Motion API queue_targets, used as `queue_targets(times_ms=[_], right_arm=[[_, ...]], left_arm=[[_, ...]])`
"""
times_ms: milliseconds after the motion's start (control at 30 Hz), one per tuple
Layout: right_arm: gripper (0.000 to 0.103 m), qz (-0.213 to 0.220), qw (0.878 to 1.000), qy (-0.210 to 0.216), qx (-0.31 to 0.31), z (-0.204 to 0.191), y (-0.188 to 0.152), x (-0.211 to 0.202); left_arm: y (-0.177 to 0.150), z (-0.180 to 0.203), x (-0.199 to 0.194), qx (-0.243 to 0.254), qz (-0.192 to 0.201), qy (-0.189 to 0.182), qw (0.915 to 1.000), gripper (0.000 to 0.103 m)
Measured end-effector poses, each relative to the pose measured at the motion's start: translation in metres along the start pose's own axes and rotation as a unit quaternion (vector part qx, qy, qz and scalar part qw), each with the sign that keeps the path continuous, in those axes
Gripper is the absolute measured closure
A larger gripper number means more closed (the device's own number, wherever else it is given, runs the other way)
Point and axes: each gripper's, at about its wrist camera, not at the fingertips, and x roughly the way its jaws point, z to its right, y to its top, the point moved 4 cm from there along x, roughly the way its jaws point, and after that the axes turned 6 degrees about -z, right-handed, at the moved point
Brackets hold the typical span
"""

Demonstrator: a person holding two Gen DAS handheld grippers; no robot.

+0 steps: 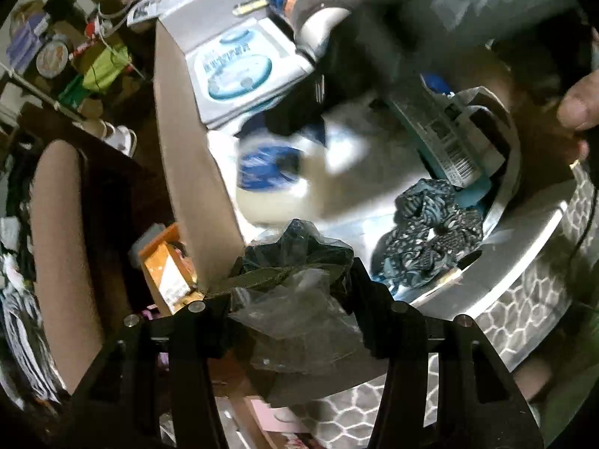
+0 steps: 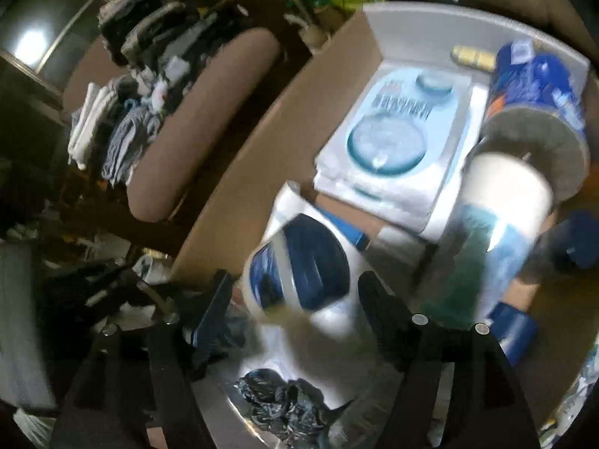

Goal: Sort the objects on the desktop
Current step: 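Carry both items to the box and release the jar from the right gripper, then lower the plastic bag into the box and open the left gripper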

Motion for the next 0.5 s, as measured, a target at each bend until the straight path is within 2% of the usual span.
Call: queue_targets(times_ms=[133,267,300,400,500], right_arm=[[0.03,0.027,0.999,0.015,0.008,0.0,-0.003,-0.013],[0.03,0.027,0.999,0.037,0.011,-0.006,-0.011,-0.014],[0.03,0.027,0.998,0.047,0.013,-0.009,-0.012,-0.013],[0.03,0.032,0.998,0.048,0.016,-0.01,-0.018,-0.018],[0.03,0.045,0.997,0.05,0.026,-0.007,-0.019,-0.028]], left_arm=[[-0.004,0.004,0.003,-0.014,0.004,-0.023,0.9996,0.054],[-0.007,0.001,-0.005,-0.018,0.004,-0.09,0.9958,0.055],[-0.007,0.002,-0.005,-0.011,-0.001,-0.09,0.9959,0.055],[-0.006,0.001,-0.004,0.0,-0.02,-0.047,0.9987,0.053],[-0.004,-0.009,-0.015,-0.012,-0.01,-0.033,0.9993,0.043]])
